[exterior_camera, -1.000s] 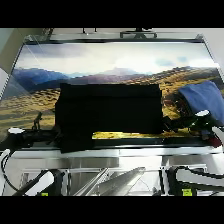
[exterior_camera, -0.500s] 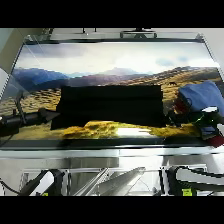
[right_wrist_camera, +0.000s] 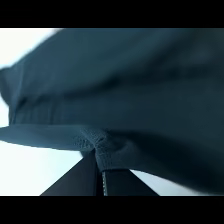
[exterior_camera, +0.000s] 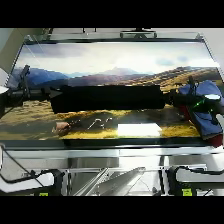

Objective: Fold the shirts.

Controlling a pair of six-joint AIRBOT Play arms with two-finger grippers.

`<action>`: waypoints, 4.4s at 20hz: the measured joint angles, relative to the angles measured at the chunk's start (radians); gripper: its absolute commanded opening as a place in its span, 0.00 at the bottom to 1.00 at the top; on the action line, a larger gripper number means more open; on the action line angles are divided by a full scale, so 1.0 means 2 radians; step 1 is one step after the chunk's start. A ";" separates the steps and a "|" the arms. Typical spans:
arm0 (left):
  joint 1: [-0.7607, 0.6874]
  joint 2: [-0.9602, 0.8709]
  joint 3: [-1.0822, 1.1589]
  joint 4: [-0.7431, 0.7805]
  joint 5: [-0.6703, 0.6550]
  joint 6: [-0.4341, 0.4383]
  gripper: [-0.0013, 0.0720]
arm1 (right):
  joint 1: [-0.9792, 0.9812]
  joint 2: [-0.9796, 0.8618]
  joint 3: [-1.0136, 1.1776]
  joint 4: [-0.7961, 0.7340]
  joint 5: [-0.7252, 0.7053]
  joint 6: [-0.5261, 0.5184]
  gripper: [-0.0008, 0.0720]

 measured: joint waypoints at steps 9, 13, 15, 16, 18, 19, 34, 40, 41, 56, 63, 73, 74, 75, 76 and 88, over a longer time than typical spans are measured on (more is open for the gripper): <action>-0.029 -0.205 0.188 0.001 0.005 -0.002 0.20 | 0.031 -0.108 0.080 0.027 -0.072 -0.057 0.48; -0.018 -0.254 0.269 0.002 -0.028 -0.023 0.48 | 0.015 -0.116 0.101 0.012 -0.069 -0.072 0.75; -0.002 -0.265 0.307 0.002 -0.051 -0.036 0.48 | 0.003 -0.117 0.120 -0.014 -0.062 -0.073 0.88; 0.008 -0.269 0.328 0.002 -0.063 -0.047 0.48 | -0.002 -0.118 0.129 -0.030 -0.061 -0.067 0.88; 0.026 -0.272 0.366 0.003 -0.087 -0.064 0.47 | -0.006 -0.125 0.144 -0.056 -0.061 -0.051 0.88; 0.035 -0.273 0.384 0.003 -0.102 -0.074 0.47 | -0.006 -0.131 0.151 -0.063 -0.061 -0.043 0.88; -0.022 -0.254 0.408 0.001 -0.201 -0.124 0.03 | 0.030 -0.193 0.215 -0.094 0.011 0.000 0.03; -0.172 -0.267 0.408 0.038 -0.121 -0.132 0.03 | 0.045 -0.127 0.283 -0.059 0.093 0.044 0.03; -0.201 -0.276 0.407 0.047 -0.098 -0.136 0.03 | 0.051 -0.117 0.289 -0.044 0.102 0.046 0.03; -0.326 -0.383 0.450 0.028 -0.023 -0.196 0.03 | 0.190 -0.056 0.305 0.063 0.108 0.084 0.03; -0.149 -0.222 0.416 -0.061 -0.133 -0.147 0.03 | 0.301 -0.061 0.305 0.079 -0.025 0.090 0.03; 0.005 -0.092 0.408 -0.077 -0.212 -0.102 0.04 | 0.589 -0.263 0.379 0.382 -0.380 -0.230 0.96; 0.008 -0.088 0.404 -0.080 -0.216 -0.101 0.04 | 0.599 -0.285 0.395 0.401 -0.380 -0.252 0.96; 0.010 -0.085 0.398 -0.083 -0.218 -0.100 0.04 | 0.603 -0.299 0.407 0.416 -0.378 -0.266 0.95; 0.011 -0.082 0.391 -0.089 -0.219 -0.099 0.04 | 0.602 -0.307 0.415 0.422 -0.367 -0.270 0.92; 0.014 -0.075 0.328 -0.117 -0.218 -0.091 0.04 | 0.372 -0.223 0.435 -0.111 -0.055 0.176 0.96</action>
